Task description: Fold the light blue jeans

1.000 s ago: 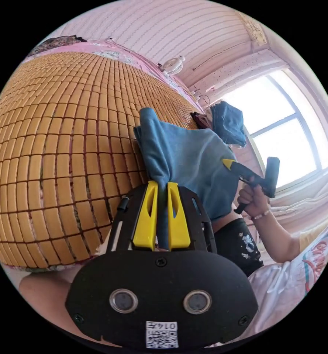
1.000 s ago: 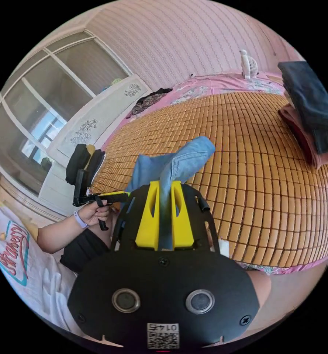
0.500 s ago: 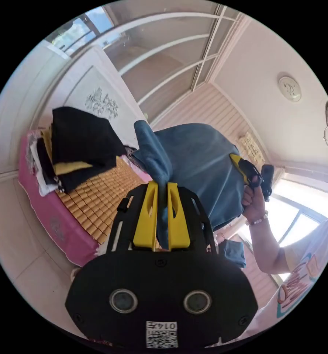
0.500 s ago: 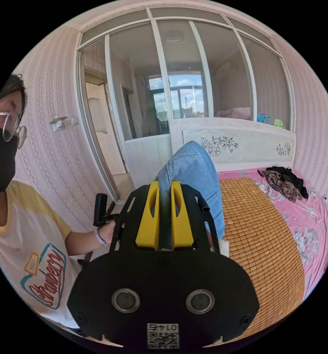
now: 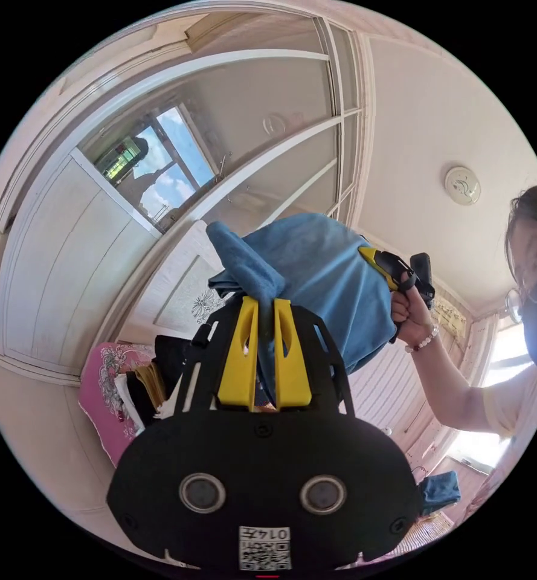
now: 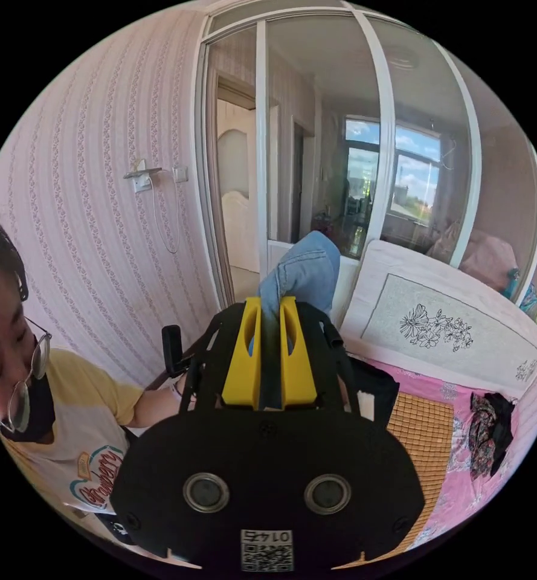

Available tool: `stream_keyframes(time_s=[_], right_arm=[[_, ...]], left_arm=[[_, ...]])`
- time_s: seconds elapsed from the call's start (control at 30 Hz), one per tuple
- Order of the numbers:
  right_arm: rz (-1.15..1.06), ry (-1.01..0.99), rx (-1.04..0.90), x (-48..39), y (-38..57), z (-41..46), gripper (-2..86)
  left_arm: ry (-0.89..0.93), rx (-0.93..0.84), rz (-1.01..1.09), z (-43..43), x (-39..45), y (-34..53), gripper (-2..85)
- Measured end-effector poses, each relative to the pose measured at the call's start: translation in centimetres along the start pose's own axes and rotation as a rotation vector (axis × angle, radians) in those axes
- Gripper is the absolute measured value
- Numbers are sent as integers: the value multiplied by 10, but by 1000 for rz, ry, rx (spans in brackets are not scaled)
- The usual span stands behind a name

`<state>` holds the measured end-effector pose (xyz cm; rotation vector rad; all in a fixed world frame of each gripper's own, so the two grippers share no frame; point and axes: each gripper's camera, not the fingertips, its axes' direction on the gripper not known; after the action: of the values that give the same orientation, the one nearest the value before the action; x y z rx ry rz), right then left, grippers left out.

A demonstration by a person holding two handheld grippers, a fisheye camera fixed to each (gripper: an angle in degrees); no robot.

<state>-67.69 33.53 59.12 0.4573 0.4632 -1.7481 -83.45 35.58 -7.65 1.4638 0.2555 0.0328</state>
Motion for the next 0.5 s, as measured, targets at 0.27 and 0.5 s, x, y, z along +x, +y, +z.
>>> stream_keyframes(time_s=[0.27,0.5], right_arm=[[454,42,-73,157,35,12,54],[787,273,-226,236,173,65,68]], left_arm=[[-33,-145,-4,54,-25,-13,48],[-442,-583,28,149,-92,70,63]])
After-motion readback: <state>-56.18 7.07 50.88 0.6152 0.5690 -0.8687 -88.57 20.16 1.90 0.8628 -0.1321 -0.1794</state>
